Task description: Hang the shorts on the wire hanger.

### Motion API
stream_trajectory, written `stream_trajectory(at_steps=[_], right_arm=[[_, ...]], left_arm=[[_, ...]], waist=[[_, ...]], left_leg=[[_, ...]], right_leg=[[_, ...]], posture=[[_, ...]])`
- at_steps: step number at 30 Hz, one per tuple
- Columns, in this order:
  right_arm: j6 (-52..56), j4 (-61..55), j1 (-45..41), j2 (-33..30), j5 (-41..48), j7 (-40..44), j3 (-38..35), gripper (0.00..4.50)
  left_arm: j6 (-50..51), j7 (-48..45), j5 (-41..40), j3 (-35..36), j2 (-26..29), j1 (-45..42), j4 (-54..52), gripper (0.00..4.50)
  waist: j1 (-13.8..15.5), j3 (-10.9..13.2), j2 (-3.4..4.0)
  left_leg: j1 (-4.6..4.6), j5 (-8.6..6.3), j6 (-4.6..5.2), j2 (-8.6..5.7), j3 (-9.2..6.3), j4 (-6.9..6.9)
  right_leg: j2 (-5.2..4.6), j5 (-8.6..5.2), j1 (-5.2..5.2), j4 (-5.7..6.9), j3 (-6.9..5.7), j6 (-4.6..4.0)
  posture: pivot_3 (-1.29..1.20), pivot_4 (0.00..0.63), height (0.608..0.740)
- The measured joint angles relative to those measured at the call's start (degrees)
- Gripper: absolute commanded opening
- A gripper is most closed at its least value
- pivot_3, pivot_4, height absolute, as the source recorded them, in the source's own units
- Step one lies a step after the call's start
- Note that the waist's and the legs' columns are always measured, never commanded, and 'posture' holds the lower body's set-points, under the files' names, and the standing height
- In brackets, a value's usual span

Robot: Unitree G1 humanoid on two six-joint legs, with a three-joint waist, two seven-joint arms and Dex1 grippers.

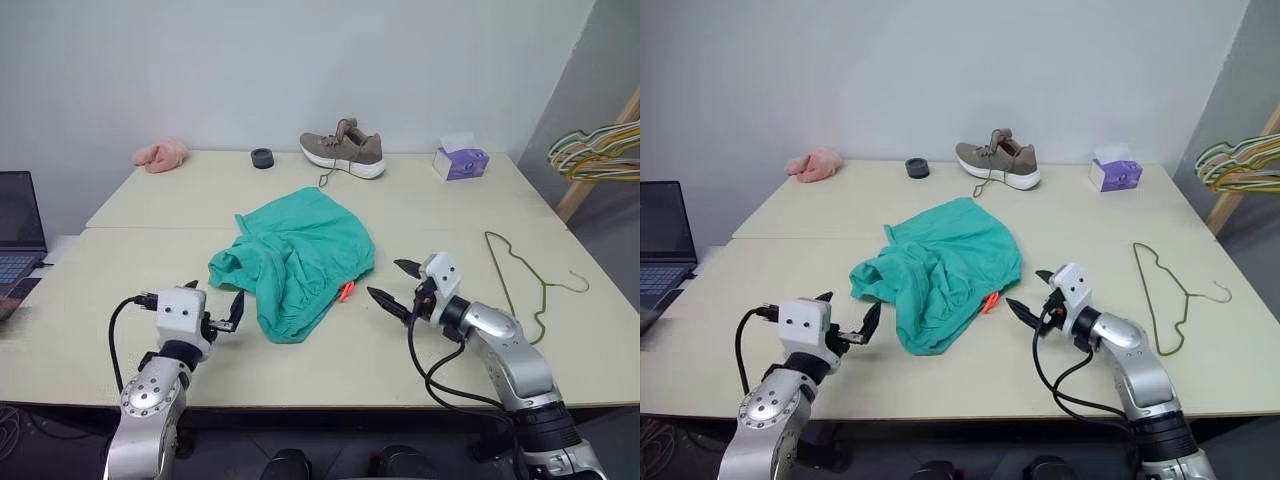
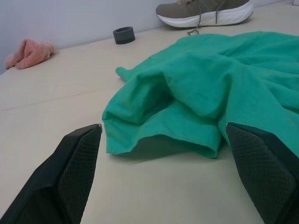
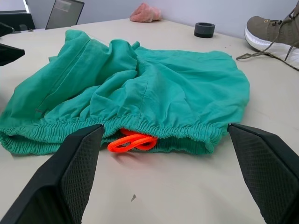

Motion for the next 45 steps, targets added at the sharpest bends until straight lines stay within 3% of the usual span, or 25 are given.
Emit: stream_trajectory(at_steps=[19, 28, 33, 38, 45], right_arm=[[2.03, -0.95, 1.57, -3.71, 1.55, 0.46, -2.24, 4.50], [3.91, -5.75, 1.39, -7.67, 2.23, 5.41, -1.50, 4.50], [4.87, -10.01, 0.87, -11.62, 1.89, 9.74, 2.20, 4.50], [3.02, -12.68, -0.28, -16.15, -1.18, 15.56, 8.93, 4.50], [-2.44, -3.30, -8.79, -9.16, -11.59, 12.34, 17.70, 4.50]], left_arm=[[-1.98, -0.27, 0.31, -0.18, 0.44, -3.08, 2.23, 4.48], [-2.40, -8.82, -5.14, 0.43, 3.72, -2.54, 2.25, 4.48], [-2.60, -17.95, -9.42, 0.53, 9.12, -1.51, 2.44, 4.48], [-5.19, -25.67, -8.80, 0.37, 16.10, -0.76, 6.88, 4.48], [-8.80, -31.21, -7.66, 0.99, 21.18, -0.14, 12.76, 4.48]], waist=[[-0.41, 0.00, 0.00], [-1.27, 0.00, 0.01], [-1.86, 0.02, 0.03], [-2.41, 0.04, 0.06], [-3.59, 0.05, 0.03]], left_leg=[[0.00, 0.00, 0.00, 0.00, 0.01, 0.00], [0.00, 0.00, 0.00, 0.00, 0.01, 0.00], [0.01, 0.00, 0.00, 0.02, 0.01, -0.01], [0.02, 0.00, 0.00, 0.04, 0.00, -0.02], [0.04, 0.00, 0.00, 0.07, 0.00, -0.03]], right_leg=[[0.01, 0.00, 0.01, 0.00, 0.00, 0.00], [0.01, 0.00, 0.01, 0.00, -0.01, 0.00], [0.02, -0.02, -0.01, -0.01, -0.02, -0.03], [0.02, -0.04, -0.02, -0.02, -0.05, -0.06], [0.02, -0.03, -0.03, 0.01, -0.04, -0.05]], posture=[[-0.01, 0.000, 0.740], [-0.04, 0.000, 0.740], [-0.05, 0.000, 0.740], [-0.07, 0.000, 0.740], [-0.07, 0.000, 0.740]])
